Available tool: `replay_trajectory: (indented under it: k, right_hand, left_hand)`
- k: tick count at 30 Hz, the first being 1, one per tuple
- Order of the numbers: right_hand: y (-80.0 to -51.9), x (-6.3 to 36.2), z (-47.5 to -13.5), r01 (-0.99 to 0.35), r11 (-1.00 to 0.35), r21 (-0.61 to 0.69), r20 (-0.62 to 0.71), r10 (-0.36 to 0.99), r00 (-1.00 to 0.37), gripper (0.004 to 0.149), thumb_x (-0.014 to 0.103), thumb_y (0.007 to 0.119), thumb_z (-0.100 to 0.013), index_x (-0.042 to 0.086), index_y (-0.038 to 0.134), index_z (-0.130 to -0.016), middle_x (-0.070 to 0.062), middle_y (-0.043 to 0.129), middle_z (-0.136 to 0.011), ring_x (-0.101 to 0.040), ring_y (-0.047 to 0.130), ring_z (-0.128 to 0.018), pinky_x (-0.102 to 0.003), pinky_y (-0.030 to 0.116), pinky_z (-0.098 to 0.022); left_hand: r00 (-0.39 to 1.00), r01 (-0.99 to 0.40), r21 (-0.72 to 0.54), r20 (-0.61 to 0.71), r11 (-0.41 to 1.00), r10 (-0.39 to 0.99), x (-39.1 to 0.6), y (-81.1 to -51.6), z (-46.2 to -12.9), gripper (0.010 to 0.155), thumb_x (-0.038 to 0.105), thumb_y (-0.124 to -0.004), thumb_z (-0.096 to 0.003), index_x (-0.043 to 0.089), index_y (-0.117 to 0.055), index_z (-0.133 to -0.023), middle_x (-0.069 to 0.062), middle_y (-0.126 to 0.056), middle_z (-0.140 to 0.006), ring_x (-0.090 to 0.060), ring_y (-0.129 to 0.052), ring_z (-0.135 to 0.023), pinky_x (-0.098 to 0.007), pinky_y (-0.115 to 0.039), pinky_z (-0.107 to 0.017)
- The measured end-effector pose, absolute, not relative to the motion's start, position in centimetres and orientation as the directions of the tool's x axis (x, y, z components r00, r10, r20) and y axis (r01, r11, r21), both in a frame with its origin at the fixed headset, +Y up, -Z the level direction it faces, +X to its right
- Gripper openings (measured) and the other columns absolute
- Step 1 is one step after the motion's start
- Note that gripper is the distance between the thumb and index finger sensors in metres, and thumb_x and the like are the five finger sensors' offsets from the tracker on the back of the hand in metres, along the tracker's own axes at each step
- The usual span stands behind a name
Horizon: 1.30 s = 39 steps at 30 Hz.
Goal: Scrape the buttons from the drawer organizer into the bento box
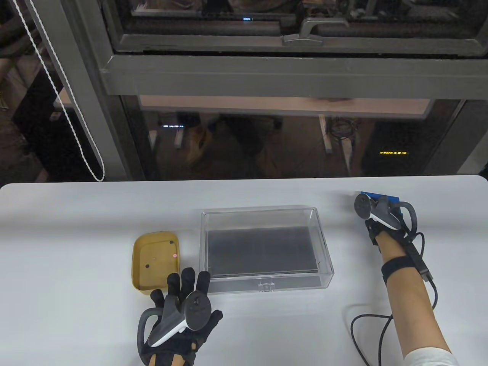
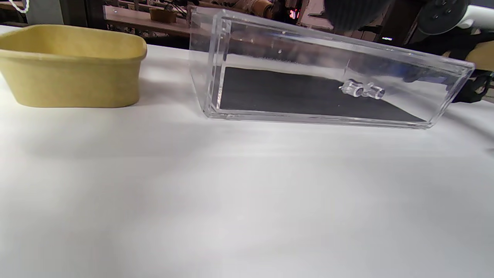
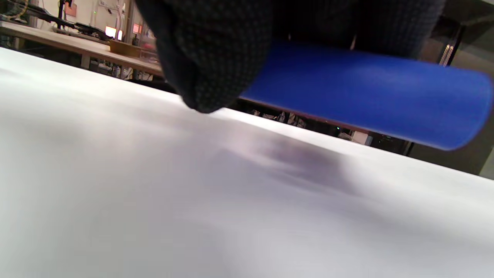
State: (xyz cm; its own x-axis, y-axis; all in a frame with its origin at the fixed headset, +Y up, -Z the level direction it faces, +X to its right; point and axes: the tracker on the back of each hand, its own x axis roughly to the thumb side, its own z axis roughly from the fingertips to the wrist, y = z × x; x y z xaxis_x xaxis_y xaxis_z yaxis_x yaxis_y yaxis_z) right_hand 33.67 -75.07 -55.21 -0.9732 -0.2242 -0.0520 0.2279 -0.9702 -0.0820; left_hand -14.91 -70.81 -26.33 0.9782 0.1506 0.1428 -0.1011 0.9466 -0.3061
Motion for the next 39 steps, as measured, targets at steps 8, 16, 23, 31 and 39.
replay_trajectory:
  k: [8, 16, 23, 31, 39]
  right_hand:
    - [-76.8, 36.3, -56.2, 0.179, -0.984, -0.007, -0.11, -0.178, -0.978, 0.063, 0.021, 0.09, -0.034, 0.026, 0.066, -0.092, 0.003, 0.08, -0.093, -0.038, 0.083, -0.091, -0.06, 0.077, -0.063]
    - [-77.1, 37.5, -56.9, 0.12, -0.992, 0.045, -0.149, -0.126, -0.981, 0.061, 0.018, 0.087, -0.038, 0.026, 0.063, -0.094, 0.004, 0.076, -0.095, -0.036, 0.078, -0.095, -0.062, 0.073, -0.065]
    - [-77.2, 37.8, -57.1, 0.072, -0.995, 0.071, -0.176, -0.084, -0.981, 0.06, 0.014, 0.083, -0.042, 0.026, 0.06, -0.096, 0.003, 0.073, -0.099, -0.037, 0.071, -0.098, -0.064, 0.066, -0.067]
    - [-77.1, 38.4, -56.6, -0.11, -0.981, 0.162, -0.187, 0.079, -0.979, 0.064, 0.021, 0.073, -0.05, 0.02, 0.042, -0.106, -0.005, 0.052, -0.112, -0.044, 0.042, -0.106, -0.073, 0.043, -0.07]
    - [-73.2, 37.3, -55.2, -0.207, -0.972, 0.111, -0.161, 0.188, -0.969, 0.083, 0.052, 0.069, -0.05, 0.018, 0.023, -0.11, -0.013, 0.029, -0.117, -0.052, 0.022, -0.105, -0.078, 0.03, -0.068]
  left_hand:
    - [0.981, -0.109, -0.32, 0.119, 0.941, 0.153, -15.4, -71.0, -26.4, 0.086, 0.063, -0.057, -0.0565, 0.029, 0.003, -0.108, -0.013, 0.011, -0.117, -0.047, 0.003, -0.106, -0.079, -0.015, -0.07]
    - [0.982, -0.119, -0.329, 0.101, 0.937, 0.161, -15.8, -71.2, -26.5, 0.086, 0.063, -0.057, -0.0566, 0.029, 0.003, -0.108, -0.013, 0.011, -0.117, -0.047, 0.003, -0.106, -0.079, -0.015, -0.07]
    - [0.982, -0.114, -0.338, 0.104, 0.934, 0.157, -15.7, -71.3, -26.5, 0.086, 0.063, -0.057, -0.0565, 0.029, 0.003, -0.108, -0.013, 0.011, -0.116, -0.047, 0.003, -0.106, -0.078, -0.015, -0.07]
    - [0.984, -0.096, -0.368, 0.108, 0.925, 0.144, -15.5, -71.9, -26.6, 0.086, 0.063, -0.057, -0.0564, 0.029, 0.004, -0.108, -0.013, 0.011, -0.116, -0.047, 0.003, -0.105, -0.079, -0.014, -0.07]
    - [0.978, -0.08, -0.364, 0.15, 0.928, 0.143, -14.8, -71.7, -26.5, 0.086, 0.063, -0.057, -0.0566, 0.029, 0.004, -0.108, -0.013, 0.011, -0.116, -0.047, 0.003, -0.105, -0.078, -0.014, -0.07]
